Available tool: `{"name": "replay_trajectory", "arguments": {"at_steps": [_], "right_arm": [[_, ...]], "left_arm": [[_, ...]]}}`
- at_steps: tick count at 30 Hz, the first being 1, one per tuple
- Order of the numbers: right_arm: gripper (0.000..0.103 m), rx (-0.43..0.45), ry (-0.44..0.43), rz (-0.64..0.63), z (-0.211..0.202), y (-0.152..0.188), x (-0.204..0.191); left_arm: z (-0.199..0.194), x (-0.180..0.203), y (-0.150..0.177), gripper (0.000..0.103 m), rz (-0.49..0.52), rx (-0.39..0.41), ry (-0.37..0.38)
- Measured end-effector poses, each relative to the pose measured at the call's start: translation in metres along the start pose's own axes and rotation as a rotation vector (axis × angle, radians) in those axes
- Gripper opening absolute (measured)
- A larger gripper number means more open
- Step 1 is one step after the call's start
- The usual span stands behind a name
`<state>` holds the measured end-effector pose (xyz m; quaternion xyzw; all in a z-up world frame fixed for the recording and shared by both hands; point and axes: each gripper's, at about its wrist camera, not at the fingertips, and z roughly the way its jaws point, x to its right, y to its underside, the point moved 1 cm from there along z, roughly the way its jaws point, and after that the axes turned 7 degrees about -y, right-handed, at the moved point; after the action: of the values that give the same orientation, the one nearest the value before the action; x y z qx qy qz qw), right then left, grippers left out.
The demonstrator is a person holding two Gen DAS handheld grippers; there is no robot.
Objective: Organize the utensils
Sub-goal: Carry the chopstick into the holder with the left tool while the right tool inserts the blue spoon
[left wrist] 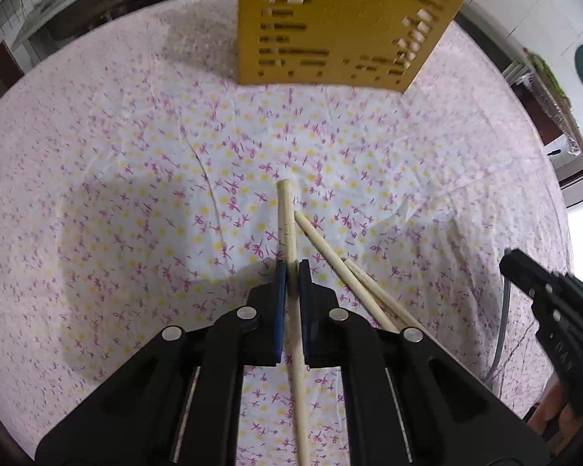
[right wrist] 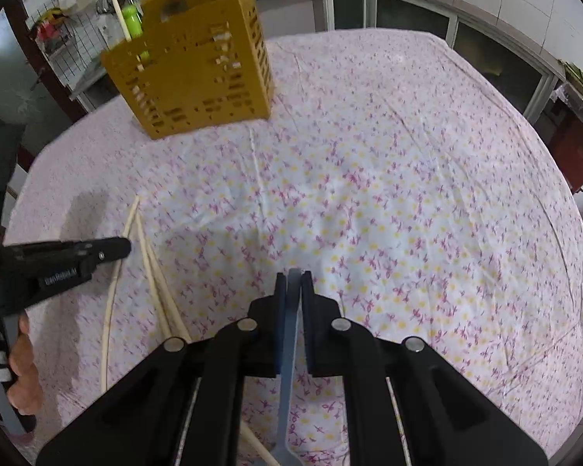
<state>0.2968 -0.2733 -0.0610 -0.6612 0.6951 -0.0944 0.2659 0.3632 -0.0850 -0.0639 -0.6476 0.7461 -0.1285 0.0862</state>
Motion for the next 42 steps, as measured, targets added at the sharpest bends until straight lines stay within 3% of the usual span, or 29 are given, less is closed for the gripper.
{"name": "replay_trajectory", "arguments": {"at_steps": [5,10,15,23,29,42], "right_arm": [[0.007,0.12,0.007,-0.067,-0.026,-0.013,-0.009],[0.007,0.241,0.017,-0.11,-0.056,-0.024,-0.015],[0.007,0.363,0.027,-0.132,-0.085,-0.036,-0.02],[0.007,0.48,0.012,-0.148,-0.112,-0.053,-0.027],[0.007,0.532,0.0,-0.166,-0.129,-0.084,-0.036],[0.007,0.654,-0.057,-0.18,-0.158,-0.197,-0.068]], "left_arm": [[-0.029,-0.014,0.005,0.005,-0.016,0.12,0.031],[-0.071,-0.022,0.009,0.005,-0.009,0.314,0.061],[-0.095,-0.019,0.003,0.005,-0.003,0.394,0.079],[-0.136,-0.014,-0.002,0.005,-0.015,0.556,0.072],[-0.167,-0.009,-0.027,0.005,-0.004,0.662,0.056],[-0.222,-0.001,-0.14,0.005,-0.039,0.902,0.026]]}}
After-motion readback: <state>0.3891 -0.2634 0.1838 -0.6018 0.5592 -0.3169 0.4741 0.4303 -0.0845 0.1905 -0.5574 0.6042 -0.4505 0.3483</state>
